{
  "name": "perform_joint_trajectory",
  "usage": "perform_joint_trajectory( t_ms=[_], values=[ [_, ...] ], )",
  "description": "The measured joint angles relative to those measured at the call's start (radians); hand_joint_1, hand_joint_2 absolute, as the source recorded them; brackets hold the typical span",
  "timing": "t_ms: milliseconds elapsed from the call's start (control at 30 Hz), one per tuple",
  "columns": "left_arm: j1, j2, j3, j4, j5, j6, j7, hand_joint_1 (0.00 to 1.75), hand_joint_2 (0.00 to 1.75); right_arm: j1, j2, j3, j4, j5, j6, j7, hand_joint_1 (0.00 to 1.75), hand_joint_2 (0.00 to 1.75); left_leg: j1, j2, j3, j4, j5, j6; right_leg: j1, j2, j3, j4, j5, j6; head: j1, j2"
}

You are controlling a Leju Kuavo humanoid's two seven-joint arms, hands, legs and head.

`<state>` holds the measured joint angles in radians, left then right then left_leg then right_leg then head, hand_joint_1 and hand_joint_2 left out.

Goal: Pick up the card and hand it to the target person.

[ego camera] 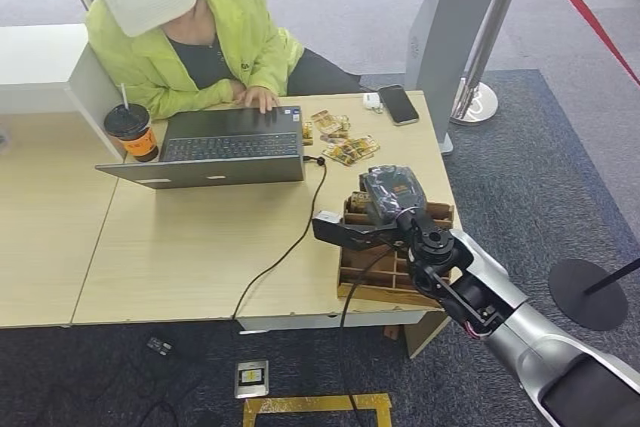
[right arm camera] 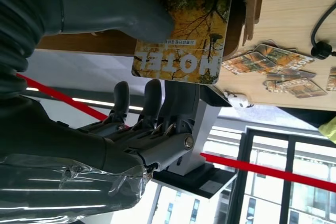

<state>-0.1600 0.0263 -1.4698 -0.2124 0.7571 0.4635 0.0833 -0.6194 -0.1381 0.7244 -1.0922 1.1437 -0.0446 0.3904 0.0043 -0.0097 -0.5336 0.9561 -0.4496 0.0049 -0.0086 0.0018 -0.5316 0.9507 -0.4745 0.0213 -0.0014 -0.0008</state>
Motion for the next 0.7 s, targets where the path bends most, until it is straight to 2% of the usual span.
perform_joint_trajectory(
  t_ms=[500, 600, 700],
  values=[
    [0.000, 0.000, 0.000, 0.000, 0.000, 0.000, 0.006, 0.00, 0.00, -0.002, 0.000, 0.000, -0.003, 0.007, 0.000, 0.004, 0.87, 1.75, 0.000, 0.000, 0.000, 0.000, 0.000, 0.000, 0.000, 0.000, 0.000, 0.000, 0.000, 0.000, 0.000, 0.000],
    [0.000, 0.000, 0.000, 0.000, 0.001, 0.000, 0.006, 0.00, 0.00, -0.002, 0.000, 0.000, -0.004, 0.008, 0.000, 0.004, 0.90, 1.75, 0.000, 0.000, 0.000, 0.000, 0.000, 0.000, 0.000, 0.000, 0.000, 0.000, 0.000, 0.000, 0.000, 0.000],
    [0.000, 0.000, 0.000, 0.000, 0.003, 0.000, 0.006, 0.00, 0.00, -0.002, 0.000, 0.000, -0.006, 0.009, 0.000, 0.004, 1.01, 1.75, 0.000, 0.000, 0.000, 0.000, 0.000, 0.000, 0.000, 0.000, 0.000, 0.000, 0.000, 0.000, 0.000, 0.000]
  ],
)
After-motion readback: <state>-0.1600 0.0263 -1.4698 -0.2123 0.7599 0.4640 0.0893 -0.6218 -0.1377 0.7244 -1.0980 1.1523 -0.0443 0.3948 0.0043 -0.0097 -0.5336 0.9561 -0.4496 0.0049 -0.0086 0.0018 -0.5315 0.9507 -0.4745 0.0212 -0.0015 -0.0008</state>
